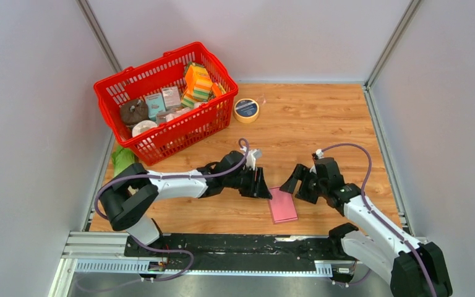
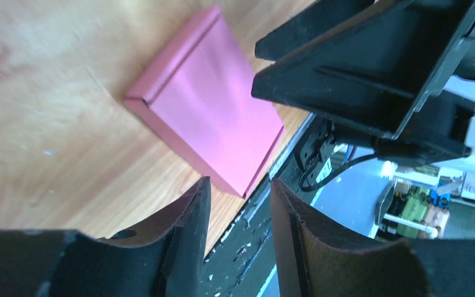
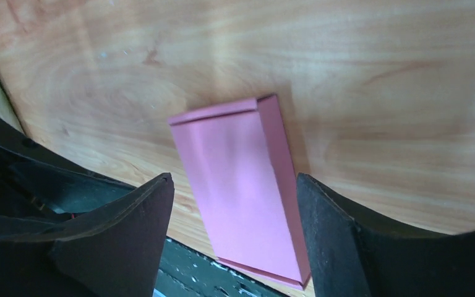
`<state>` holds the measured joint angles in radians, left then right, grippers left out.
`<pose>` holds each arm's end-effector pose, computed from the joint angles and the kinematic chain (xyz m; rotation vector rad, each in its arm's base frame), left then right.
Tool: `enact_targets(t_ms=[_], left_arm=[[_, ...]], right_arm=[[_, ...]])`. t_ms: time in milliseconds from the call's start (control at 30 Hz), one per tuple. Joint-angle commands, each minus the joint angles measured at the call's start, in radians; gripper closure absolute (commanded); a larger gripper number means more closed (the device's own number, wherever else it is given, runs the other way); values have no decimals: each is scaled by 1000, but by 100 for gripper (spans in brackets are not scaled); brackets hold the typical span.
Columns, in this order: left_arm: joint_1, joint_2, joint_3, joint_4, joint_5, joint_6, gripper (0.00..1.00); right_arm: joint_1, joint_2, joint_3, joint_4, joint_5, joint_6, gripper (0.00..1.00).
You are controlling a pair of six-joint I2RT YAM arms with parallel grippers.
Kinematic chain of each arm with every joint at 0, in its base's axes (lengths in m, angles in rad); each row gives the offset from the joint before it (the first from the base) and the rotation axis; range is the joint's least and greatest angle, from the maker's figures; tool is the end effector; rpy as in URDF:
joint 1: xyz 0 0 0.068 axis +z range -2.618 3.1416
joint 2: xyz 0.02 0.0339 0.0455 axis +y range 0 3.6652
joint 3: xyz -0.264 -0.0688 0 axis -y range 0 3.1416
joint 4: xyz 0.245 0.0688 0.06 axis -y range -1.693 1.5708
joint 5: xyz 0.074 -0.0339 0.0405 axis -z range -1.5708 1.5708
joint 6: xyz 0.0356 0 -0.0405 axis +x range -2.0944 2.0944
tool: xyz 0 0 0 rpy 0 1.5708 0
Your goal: Fold the paper box
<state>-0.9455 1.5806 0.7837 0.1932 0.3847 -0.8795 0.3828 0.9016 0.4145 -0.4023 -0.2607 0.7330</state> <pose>0.1793 -0.2712 0.1835 0.3385 2.4934 -1.3381 0.1534 0.0717 0.1747 0.3326 2.5712 0.7741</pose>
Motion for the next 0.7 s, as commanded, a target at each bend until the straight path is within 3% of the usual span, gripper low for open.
enact_targets(t_ms=[0,67,133,333,667], left_arm=[[-53,71,-49,158,14,-99,53],[-73,108,-60,243,-4,-150,55],[-82,127,-55,252,-47,-156,59],[-84,179,-23,224,-87,-151,60],[-27,211,143,3,-155,-44,66]], right_arm=[[-4,-35,-75,54,-69,-7,27],[-4,-43,-111,95,-78,-6,31],[-5,-43,-132,123,-87,-1,33],[-5,-12,-170,218,-161,12,45],[-7,91,-131,298,-102,51,55]])
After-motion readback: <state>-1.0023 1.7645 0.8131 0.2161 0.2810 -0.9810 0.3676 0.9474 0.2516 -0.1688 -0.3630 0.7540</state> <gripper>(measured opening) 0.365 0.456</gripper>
